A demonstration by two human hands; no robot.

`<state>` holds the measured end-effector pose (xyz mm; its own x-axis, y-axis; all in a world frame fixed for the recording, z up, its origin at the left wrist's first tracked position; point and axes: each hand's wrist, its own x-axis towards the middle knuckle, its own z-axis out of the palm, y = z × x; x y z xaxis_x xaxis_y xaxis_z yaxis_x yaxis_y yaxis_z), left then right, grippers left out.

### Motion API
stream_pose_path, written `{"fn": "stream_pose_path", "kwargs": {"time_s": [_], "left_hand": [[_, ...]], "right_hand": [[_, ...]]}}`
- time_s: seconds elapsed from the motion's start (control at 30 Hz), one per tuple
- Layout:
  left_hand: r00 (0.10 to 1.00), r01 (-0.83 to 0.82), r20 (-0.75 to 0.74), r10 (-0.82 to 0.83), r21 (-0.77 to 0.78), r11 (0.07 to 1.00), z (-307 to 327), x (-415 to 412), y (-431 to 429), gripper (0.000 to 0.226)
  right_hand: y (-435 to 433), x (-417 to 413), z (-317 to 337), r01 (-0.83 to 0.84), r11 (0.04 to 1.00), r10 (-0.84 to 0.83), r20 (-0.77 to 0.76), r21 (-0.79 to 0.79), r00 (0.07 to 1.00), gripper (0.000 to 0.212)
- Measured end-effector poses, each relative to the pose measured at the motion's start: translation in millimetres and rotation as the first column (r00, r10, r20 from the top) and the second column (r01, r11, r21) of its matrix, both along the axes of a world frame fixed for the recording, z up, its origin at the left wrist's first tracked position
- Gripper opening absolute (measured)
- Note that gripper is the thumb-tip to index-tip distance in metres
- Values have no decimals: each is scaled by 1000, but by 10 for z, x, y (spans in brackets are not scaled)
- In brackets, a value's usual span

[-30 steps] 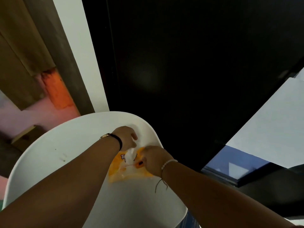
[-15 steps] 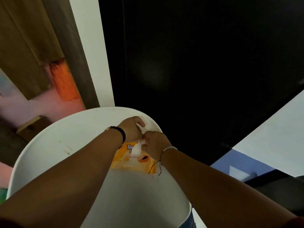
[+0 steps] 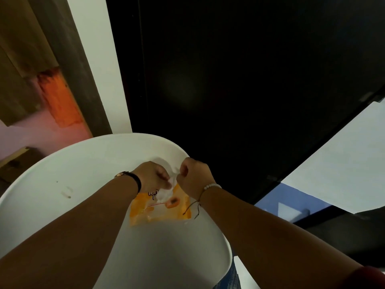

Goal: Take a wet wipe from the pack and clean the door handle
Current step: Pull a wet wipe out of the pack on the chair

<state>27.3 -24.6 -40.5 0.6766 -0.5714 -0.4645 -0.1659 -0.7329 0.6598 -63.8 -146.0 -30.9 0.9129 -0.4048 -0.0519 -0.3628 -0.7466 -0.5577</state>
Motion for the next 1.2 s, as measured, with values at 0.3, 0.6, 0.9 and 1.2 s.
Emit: {"fn": "stream_pose_path", "kwargs": {"time_s": [0.3, 0.6, 0.9, 1.2], "left_hand": [[1000, -11, 1, 11, -45, 999, -1, -12, 1, 14], [991, 43, 120, -52, 79, 996, -6, -1, 38, 16], [991, 113, 73, -113, 11, 994, 26, -156, -74, 34], [991, 81, 94, -93, 125, 989, -102, -325, -38, 19]], "right_hand": [[72, 6, 94, -130, 981, 104, -174, -147, 979, 26], [-93, -85, 181, -115, 964, 76, -166, -241, 983, 22], [-76, -116, 240, -106, 987, 92, -113, -123, 989, 24], [-189, -189, 315, 2, 999, -5, -61, -50, 998, 22]]}}
